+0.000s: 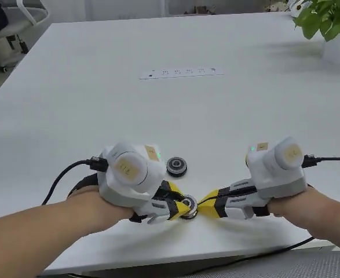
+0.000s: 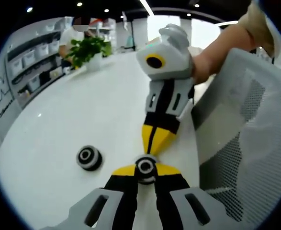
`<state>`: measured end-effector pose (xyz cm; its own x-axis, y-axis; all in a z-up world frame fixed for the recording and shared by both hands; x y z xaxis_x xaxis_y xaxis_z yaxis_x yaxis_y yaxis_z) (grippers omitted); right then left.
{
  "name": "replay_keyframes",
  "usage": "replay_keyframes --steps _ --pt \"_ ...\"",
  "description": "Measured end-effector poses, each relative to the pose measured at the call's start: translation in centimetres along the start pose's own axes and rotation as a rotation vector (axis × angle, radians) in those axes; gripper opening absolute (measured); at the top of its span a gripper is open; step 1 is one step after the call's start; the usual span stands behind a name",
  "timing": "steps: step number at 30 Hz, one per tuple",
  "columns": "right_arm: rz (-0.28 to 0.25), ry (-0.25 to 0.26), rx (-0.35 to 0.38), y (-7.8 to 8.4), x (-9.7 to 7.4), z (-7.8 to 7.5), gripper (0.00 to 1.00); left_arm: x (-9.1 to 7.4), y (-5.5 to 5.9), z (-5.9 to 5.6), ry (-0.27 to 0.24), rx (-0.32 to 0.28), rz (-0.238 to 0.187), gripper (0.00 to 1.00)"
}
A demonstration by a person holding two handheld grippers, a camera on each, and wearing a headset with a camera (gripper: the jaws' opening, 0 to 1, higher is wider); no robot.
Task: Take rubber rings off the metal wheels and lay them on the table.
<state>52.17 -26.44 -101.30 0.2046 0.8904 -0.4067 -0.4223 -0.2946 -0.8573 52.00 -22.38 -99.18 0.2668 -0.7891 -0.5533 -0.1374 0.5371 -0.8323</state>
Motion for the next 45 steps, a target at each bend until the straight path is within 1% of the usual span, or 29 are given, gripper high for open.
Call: replay_keyframes --steps 5,7,8,14,17,18,27,29,31,36,39,45 --pt "-0.021 0.006 0.057 -0.1 -0.3 0.0 0.0 0.1 0.0 0.1 -0.002 0.004 0.002 0.13" --pt "-0.052 0.007 0.083 -0.5 -0.4 -0.1 0.0 0.1 0.0 0.1 -0.004 0.004 0.003 0.13" --pt "-0.054 0.008 0.097 -0.6 -0.5 -0.1 0.0 0.1 0.0 0.1 -0.006 0.007 0.004 0.13" --pt "-0.072 0.012 0.126 -0.7 -0.6 0.0 0.0 0.1 0.0 0.1 -0.008 0.01 0.005 0.13" --pt "-0.104 0.008 0.164 -1.2 -0.7 -0.1 0.0 0.2 0.1 0.0 -0.011 0.01 0.005 0.13" --pt "-0.096 0.011 0.161 -1.1 -0.7 -0.1 0.0 0.2 0.1 0.0 -0.013 0.011 0.005 0.13" --pt "-0.125 0.004 0.222 -1.3 -0.8 0.1 0.0 0.3 0.0 -0.1 -0.024 0.017 0.008 0.13" --pt "-0.125 0.002 0.222 -1.4 -0.7 0.1 0.0 0.3 0.0 -0.1 -0.024 0.015 0.008 0.13" --pt "-0.121 -0.002 0.201 -1.4 -0.7 0.3 0.0 0.2 0.0 -0.1 -0.025 0.011 0.006 0.13" --pt "-0.123 -0.014 0.205 -1.5 -0.5 0.6 0.0 0.2 0.0 -0.1 -0.024 0.009 0.007 0.13" --pt "-0.117 -0.017 0.182 -1.6 -0.5 0.8 0.0 0.2 0.0 -0.1 -0.028 0.011 0.009 0.13" --pt "-0.115 -0.032 0.172 -1.6 -0.3 1.0 0.0 0.2 0.0 -0.1 -0.027 0.009 0.008 0.13"
Point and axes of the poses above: the centre of the closed fingertips' face, and the gripper's own axes: x roughly forward along the fingers, z roughly to its left, y roughly out of its underside, the point moved 2 cm from there along -x, roughly backward along the fingers, and after that the axes turned 8 degrees about -z, right-handed, at the moved point
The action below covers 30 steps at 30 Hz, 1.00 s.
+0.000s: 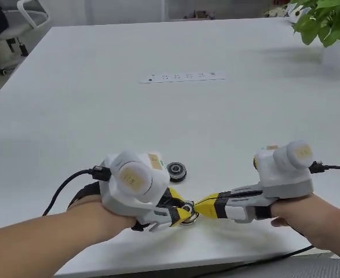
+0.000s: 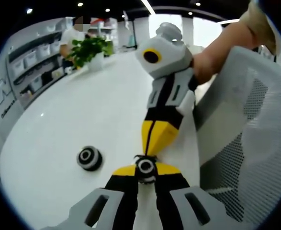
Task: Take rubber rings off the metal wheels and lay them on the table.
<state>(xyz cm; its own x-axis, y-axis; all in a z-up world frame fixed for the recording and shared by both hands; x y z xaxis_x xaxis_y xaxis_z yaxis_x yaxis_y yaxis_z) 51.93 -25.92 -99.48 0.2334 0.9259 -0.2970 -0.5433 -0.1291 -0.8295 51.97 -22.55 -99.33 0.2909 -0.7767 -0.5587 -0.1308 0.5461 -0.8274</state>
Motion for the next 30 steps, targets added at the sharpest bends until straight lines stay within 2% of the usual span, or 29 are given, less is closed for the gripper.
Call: replay_keyframes --steps 5,8,9,10,11,14,19,30 --pt "0.001 -0.007 -0.004 0.0 0.1 0.1 0.0 0.0 0.0 0.0 0.0 0.001 -0.001 0.13" --pt "-0.004 -0.03 -0.003 -0.2 0.3 0.7 0.0 0.1 0.0 -0.1 0.004 0.002 -0.004 0.13" --pt "0.002 -0.099 -0.011 -0.2 0.5 1.7 0.0 0.1 -0.1 -0.1 0.002 0.004 -0.007 0.13" --pt "-0.029 -0.048 -0.042 -0.8 0.6 1.0 0.0 0.1 -0.2 -0.1 -0.002 0.005 -0.008 0.13" --pt "-0.004 -0.058 -0.024 -0.3 0.4 1.4 0.0 0.1 -0.2 -0.1 0.0 0.006 -0.01 0.13" --pt "-0.005 -0.056 -0.032 -0.2 0.4 1.2 0.0 0.0 -0.2 -0.1 0.0 0.001 -0.01 0.13" --pt "-0.022 -0.04 -0.021 -0.2 0.1 0.6 0.0 0.0 -0.2 -0.3 -0.001 -0.007 -0.014 0.13" --pt "-0.043 -0.03 -0.018 -0.8 0.0 0.4 0.0 -0.2 -0.3 -0.7 0.024 -0.013 -0.012 0.17"
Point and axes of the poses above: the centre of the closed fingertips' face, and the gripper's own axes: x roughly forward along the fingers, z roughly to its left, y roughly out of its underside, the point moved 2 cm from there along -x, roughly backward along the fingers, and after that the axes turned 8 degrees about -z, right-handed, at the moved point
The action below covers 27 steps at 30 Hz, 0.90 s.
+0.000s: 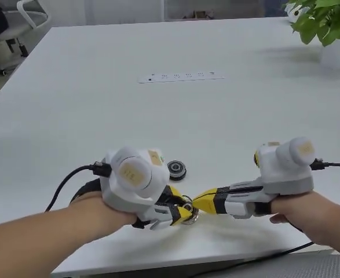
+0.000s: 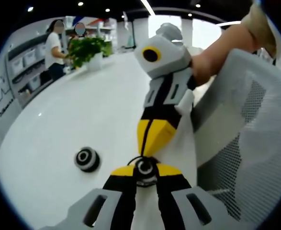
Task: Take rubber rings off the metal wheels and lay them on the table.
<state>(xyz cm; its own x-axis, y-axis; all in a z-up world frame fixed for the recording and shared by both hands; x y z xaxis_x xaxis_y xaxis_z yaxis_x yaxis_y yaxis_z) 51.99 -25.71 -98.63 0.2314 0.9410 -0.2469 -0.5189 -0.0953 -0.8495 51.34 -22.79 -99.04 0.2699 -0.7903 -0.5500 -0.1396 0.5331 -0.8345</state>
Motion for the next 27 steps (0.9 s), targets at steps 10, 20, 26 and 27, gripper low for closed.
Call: replay_keyframes --steps 10,20,26,27 --pt "-0.023 -0.005 0.002 -1.4 0.0 0.9 0.0 -1.3 -1.2 -0.1 0.013 -0.001 -0.028 0.22" --pt "-0.039 -0.015 -0.012 -2.8 0.1 0.8 0.0 -4.0 -2.8 0.6 -0.01 -0.004 -0.082 0.27" --pt "-0.043 -0.022 -0.032 -4.1 0.5 0.8 0.0 -6.0 -3.1 1.6 -0.042 -0.003 -0.098 0.3" --pt "-0.042 -0.024 -0.034 -4.2 0.6 0.9 0.0 -6.2 -3.2 1.7 -0.047 -0.004 -0.102 0.31"
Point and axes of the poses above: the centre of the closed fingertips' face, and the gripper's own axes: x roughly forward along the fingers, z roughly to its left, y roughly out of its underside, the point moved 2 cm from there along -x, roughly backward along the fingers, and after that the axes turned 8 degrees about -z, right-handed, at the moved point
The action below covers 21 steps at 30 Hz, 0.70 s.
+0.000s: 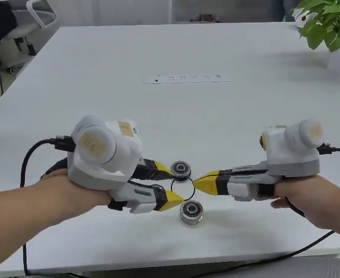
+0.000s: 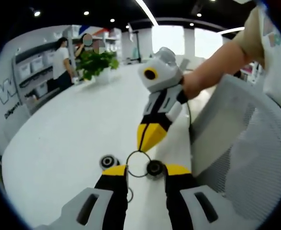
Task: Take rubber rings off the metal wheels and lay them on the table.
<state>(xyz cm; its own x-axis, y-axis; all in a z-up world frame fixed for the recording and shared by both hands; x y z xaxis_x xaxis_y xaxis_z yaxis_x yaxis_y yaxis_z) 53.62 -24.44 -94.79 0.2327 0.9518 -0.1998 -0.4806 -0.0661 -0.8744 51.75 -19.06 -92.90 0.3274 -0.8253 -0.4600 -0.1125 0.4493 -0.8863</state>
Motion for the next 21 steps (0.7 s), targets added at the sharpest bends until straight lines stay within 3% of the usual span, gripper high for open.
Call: replay_keyframes --steps 9,21 --pt "0.004 -0.016 -0.017 -1.2 1.2 0.1 0.0 -2.1 -0.5 1.2 -0.055 -0.015 -0.025 0.38" --pt "0.003 -0.022 -0.018 -2.3 2.8 -0.2 0.0 -4.2 -0.1 2.1 -0.105 -0.045 -0.029 0.48"
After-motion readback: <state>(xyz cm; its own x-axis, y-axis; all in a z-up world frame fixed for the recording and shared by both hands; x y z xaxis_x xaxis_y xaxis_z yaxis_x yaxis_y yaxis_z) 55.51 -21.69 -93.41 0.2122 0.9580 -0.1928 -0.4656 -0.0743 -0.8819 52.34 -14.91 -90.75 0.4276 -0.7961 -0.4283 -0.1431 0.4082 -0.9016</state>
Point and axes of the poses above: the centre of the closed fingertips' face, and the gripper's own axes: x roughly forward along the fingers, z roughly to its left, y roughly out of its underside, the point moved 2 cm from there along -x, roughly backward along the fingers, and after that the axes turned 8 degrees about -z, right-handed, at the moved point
